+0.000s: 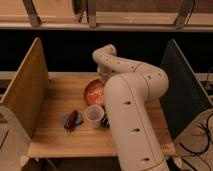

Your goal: Drag the ceramic bowl in a circle

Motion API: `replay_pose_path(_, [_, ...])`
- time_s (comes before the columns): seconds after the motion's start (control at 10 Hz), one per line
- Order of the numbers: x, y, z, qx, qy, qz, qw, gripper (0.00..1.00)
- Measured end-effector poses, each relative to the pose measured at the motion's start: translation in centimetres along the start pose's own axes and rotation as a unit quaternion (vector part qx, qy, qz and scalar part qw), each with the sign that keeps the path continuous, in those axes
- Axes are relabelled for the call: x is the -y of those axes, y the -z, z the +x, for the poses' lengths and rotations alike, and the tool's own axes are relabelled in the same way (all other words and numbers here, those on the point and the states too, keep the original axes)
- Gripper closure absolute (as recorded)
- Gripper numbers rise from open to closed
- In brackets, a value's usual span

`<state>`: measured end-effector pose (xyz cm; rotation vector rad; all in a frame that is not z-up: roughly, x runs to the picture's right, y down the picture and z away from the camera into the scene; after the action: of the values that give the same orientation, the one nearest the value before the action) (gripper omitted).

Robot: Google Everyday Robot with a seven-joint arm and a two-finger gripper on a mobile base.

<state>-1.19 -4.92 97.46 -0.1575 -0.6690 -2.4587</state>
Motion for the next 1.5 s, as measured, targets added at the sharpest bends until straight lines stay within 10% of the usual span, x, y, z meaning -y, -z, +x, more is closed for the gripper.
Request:
replay_pose_path(0.4, [4.8, 1.0, 4.2, -0.062, 0.025, 0.045, 0.9967, 1.0])
replay_pose_path(1.0, [3.1, 1.9, -5.4, 0.0, -0.026, 0.017, 0.9995, 1.0])
replay_pose_path(1.5, [3.2, 0.5, -1.4, -0.006, -0.004, 0.014, 0.9999, 1.0])
